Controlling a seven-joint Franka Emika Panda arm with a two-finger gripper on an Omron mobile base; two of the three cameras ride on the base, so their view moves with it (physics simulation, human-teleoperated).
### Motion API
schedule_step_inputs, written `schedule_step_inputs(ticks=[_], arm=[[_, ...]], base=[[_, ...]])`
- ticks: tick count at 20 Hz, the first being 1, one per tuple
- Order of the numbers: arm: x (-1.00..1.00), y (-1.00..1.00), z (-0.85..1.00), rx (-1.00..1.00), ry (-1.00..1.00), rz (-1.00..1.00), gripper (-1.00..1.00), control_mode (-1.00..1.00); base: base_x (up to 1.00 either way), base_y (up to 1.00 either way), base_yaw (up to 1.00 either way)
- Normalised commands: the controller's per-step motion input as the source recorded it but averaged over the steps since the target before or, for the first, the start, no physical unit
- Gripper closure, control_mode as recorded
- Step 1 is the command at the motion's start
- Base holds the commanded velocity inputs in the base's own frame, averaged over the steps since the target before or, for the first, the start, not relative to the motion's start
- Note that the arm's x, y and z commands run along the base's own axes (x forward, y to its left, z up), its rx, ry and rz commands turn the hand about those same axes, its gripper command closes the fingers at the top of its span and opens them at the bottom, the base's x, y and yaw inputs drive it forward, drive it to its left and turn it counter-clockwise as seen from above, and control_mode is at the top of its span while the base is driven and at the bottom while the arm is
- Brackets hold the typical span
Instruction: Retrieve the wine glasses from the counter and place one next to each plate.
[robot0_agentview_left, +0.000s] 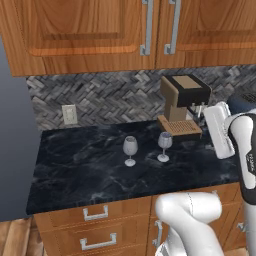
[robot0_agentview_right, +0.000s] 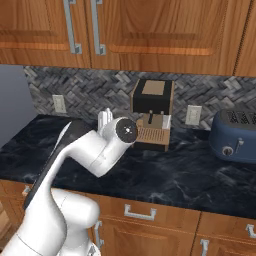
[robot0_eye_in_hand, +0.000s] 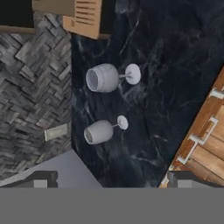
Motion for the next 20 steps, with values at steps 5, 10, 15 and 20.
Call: schedule_step_inputs(ticks=[5,10,15,20], arm=[[0.51,0.0,-0.49,0.18,0.13,0.07,-1.0,-1.0],[0.48,-0.05,-0.33,0.16,0.11,0.03,-1.0,-1.0],[0.53,-0.22,-0.41,0.21,0.25,0.02,-1.0,-1.0],[0.38,-0.24,-0.28,0.2,0.25,0.0,-1.0,-1.0]], base=[[0.0,0.0,0.0],[0.0,0.0,0.0],[0.0,0.0,0.0],[0.0,0.0,0.0]])
